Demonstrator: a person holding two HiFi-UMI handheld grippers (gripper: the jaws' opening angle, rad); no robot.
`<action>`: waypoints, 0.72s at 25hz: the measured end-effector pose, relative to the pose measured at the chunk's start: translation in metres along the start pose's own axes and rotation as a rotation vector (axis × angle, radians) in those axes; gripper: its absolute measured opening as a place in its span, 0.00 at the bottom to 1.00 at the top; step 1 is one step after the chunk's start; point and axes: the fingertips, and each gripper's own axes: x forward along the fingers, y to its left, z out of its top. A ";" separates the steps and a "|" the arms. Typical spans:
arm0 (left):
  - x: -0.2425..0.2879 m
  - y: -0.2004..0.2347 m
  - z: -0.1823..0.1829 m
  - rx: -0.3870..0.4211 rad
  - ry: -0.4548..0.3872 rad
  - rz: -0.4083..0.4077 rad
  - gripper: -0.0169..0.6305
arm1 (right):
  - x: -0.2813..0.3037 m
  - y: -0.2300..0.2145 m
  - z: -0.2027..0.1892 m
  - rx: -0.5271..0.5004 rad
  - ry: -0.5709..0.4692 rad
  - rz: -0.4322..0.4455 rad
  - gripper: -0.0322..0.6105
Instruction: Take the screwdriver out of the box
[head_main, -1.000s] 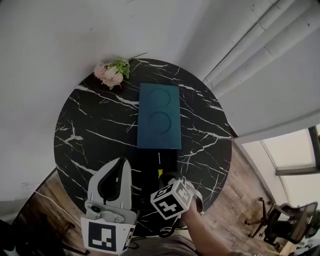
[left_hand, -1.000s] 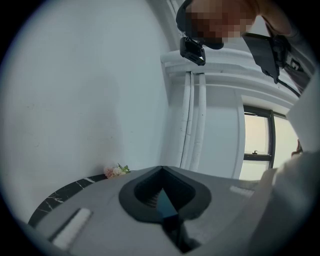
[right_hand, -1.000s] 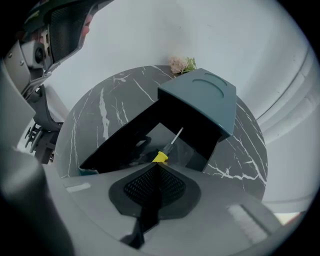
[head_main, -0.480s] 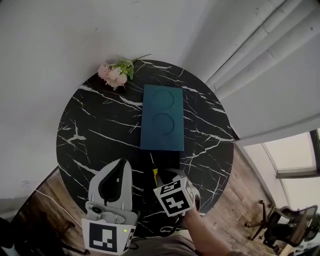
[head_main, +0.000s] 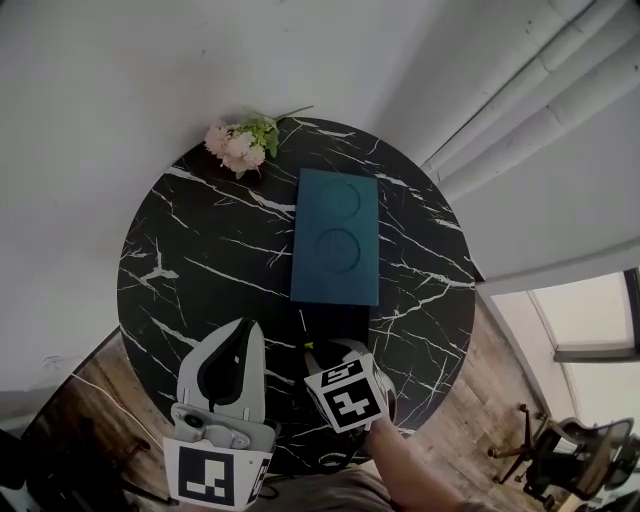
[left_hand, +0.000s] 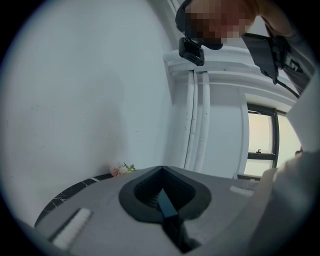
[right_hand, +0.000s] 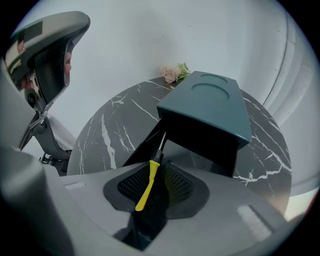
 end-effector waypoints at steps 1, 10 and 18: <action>0.000 0.001 -0.001 -0.001 0.001 0.000 0.03 | 0.002 0.002 0.000 0.007 0.005 0.008 0.25; -0.002 0.012 -0.004 -0.006 0.010 0.018 0.03 | 0.016 0.006 -0.002 -0.003 0.025 0.014 0.24; -0.006 0.003 0.004 0.026 -0.009 0.019 0.03 | -0.006 0.001 0.012 -0.002 -0.078 -0.015 0.21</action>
